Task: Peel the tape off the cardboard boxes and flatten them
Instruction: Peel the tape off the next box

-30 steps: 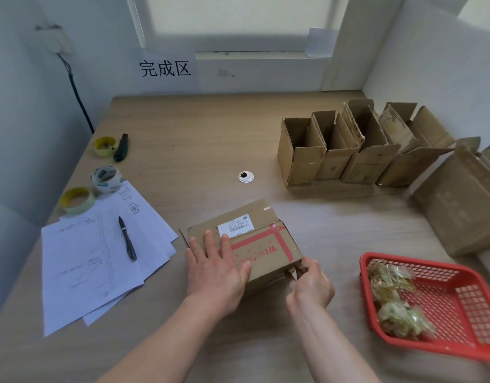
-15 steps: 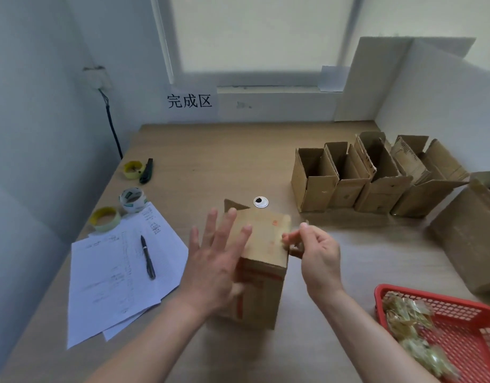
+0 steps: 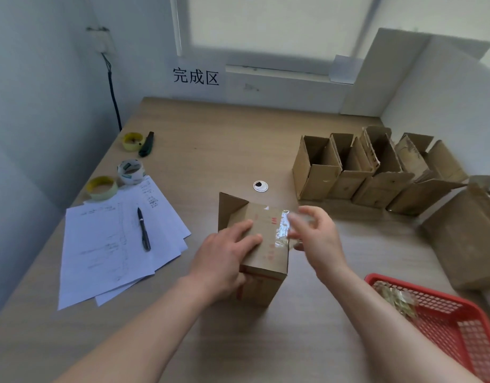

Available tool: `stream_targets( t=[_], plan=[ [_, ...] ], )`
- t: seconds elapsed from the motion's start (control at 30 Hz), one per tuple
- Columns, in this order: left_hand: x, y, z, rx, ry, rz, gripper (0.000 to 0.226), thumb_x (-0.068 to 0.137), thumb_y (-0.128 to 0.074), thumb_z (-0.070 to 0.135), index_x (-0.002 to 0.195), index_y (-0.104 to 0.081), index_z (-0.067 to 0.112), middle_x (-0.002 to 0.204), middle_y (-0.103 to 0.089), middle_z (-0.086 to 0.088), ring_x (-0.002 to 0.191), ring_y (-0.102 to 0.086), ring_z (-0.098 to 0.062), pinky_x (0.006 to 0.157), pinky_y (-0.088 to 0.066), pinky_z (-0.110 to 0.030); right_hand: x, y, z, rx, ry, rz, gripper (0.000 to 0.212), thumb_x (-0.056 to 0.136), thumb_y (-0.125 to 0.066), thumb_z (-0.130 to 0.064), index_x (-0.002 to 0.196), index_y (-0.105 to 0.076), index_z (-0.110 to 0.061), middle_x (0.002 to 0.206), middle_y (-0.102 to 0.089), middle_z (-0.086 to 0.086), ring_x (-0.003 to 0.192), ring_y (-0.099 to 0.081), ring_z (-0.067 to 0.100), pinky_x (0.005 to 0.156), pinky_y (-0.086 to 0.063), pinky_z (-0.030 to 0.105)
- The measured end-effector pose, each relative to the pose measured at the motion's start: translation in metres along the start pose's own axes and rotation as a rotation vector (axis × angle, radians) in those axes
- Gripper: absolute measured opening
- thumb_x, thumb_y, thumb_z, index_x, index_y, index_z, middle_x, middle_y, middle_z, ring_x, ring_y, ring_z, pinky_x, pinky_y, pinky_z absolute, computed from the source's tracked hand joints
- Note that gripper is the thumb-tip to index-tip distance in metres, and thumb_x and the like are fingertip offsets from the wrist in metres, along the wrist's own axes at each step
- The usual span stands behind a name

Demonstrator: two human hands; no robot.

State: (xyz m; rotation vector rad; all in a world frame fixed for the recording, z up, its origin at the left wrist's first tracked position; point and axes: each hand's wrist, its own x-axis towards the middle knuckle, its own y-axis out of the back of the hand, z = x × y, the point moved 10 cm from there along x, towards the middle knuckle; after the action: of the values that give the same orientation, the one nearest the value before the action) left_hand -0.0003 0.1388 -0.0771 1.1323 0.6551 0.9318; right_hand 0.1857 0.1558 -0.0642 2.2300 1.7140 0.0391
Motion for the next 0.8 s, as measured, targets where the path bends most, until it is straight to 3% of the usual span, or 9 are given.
stream_targets(
  t=[0.07, 0.13, 0.23, 0.33, 0.43, 0.53, 0.63, 0.7, 0.8],
  plan=[
    [0.000, 0.001, 0.001, 0.004, -0.006, 0.015, 0.087, 0.075, -0.077, 0.044, 0.149, -0.033, 0.038, 0.163, -0.014, 0.008, 0.142, -0.029, -0.019, 0.110, -0.030, -0.032, -0.007, -0.005, -0.014, -0.421, 0.191, -0.035, 0.040, 0.075, -0.080, -0.039, 0.108, -0.057, -0.039, 0.074, -0.060, -0.008, 0.068, -0.058, 0.005, 0.065, -0.040, 0.026],
    [0.000, 0.000, 0.002, 0.001, -0.007, 0.028, 0.087, 0.074, -0.078, 0.045, 0.149, -0.033, 0.039, 0.162, -0.015, 0.008, 0.143, -0.029, -0.019, 0.110, -0.030, -0.033, -0.012, -0.012, -0.019, -0.716, 0.292, -0.026, 0.033, 0.077, -0.078, -0.040, 0.107, -0.065, -0.036, 0.081, -0.056, -0.011, 0.080, -0.056, 0.012, 0.069, -0.032, 0.025],
    [-0.001, -0.001, 0.002, -0.010, -0.002, 0.040, 0.087, 0.073, -0.078, 0.047, 0.148, -0.034, 0.039, 0.162, -0.015, 0.009, 0.143, -0.028, -0.019, 0.111, -0.029, -0.032, -0.013, -0.019, -0.023, -0.881, 0.332, -0.019, 0.014, 0.088, -0.067, -0.035, 0.090, -0.072, -0.022, 0.088, -0.059, -0.001, 0.091, -0.058, 0.022, 0.069, -0.029, 0.028],
    [-0.001, 0.000, 0.002, -0.019, -0.009, 0.051, 0.088, 0.071, -0.079, 0.047, 0.147, -0.036, 0.039, 0.162, -0.018, 0.008, 0.143, -0.028, -0.018, 0.111, -0.028, -0.033, -0.015, -0.026, -0.022, -1.026, 0.356, -0.026, 0.018, 0.095, -0.055, -0.029, 0.085, -0.064, -0.018, 0.090, -0.059, 0.003, 0.089, -0.056, 0.026, 0.068, -0.032, 0.033],
    [-0.002, 0.000, 0.000, -0.018, -0.018, 0.061, 0.088, 0.070, -0.080, 0.045, 0.147, -0.039, 0.038, 0.161, -0.022, 0.007, 0.143, -0.029, -0.019, 0.111, -0.028, -0.033, -0.007, -0.017, -0.005, -0.803, 0.153, -0.102, 0.027, 0.097, -0.051, -0.024, 0.071, -0.055, -0.017, 0.078, -0.057, 0.002, 0.076, -0.052, 0.023, 0.063, -0.035, 0.033],
    [-0.002, 0.001, -0.003, -0.021, -0.033, 0.069, 0.086, 0.070, -0.080, 0.043, 0.146, -0.040, 0.037, 0.160, -0.024, 0.008, 0.142, -0.031, -0.019, 0.110, -0.031, -0.035, -0.014, -0.017, 0.040, 0.109, -0.298, -0.212, 0.032, 0.099, -0.052, -0.014, 0.067, -0.051, -0.014, 0.068, -0.052, 0.004, 0.064, -0.053, 0.016, 0.069, -0.050, 0.038],
    [0.000, 0.001, -0.001, -0.016, -0.056, 0.061, 0.083, 0.071, -0.077, 0.038, 0.145, -0.039, 0.037, 0.161, -0.023, 0.009, 0.141, -0.030, -0.019, 0.109, -0.033, -0.036, -0.028, -0.021, 0.070, 0.564, -0.473, -0.169, 0.027, 0.099, -0.049, -0.016, 0.072, -0.049, -0.014, 0.071, -0.051, 0.006, 0.065, -0.053, 0.017, 0.081, -0.050, 0.047],
    [0.002, 0.000, 0.000, -0.005, -0.064, 0.055, 0.083, 0.072, -0.075, 0.035, 0.145, -0.038, 0.038, 0.161, -0.022, 0.010, 0.141, -0.028, -0.019, 0.109, -0.032, -0.036, -0.026, -0.008, 0.078, 0.532, -0.459, -0.027, 0.022, 0.101, -0.050, -0.026, 0.082, -0.052, -0.016, 0.082, -0.057, 0.005, 0.075, -0.059, 0.019, 0.081, -0.052, 0.050],
    [0.003, -0.002, -0.002, 0.007, -0.074, 0.046, 0.083, 0.073, -0.075, 0.037, 0.146, -0.036, 0.038, 0.161, -0.021, 0.010, 0.141, -0.026, -0.018, 0.109, -0.031, -0.036, -0.013, 0.022, 0.039, -0.180, -0.118, 0.103, 0.042, 0.087, -0.060, -0.061, 0.097, -0.055, -0.021, 0.104, -0.061, 0.000, 0.095, -0.059, 0.018, 0.080, -0.053, 0.044]
  ],
)
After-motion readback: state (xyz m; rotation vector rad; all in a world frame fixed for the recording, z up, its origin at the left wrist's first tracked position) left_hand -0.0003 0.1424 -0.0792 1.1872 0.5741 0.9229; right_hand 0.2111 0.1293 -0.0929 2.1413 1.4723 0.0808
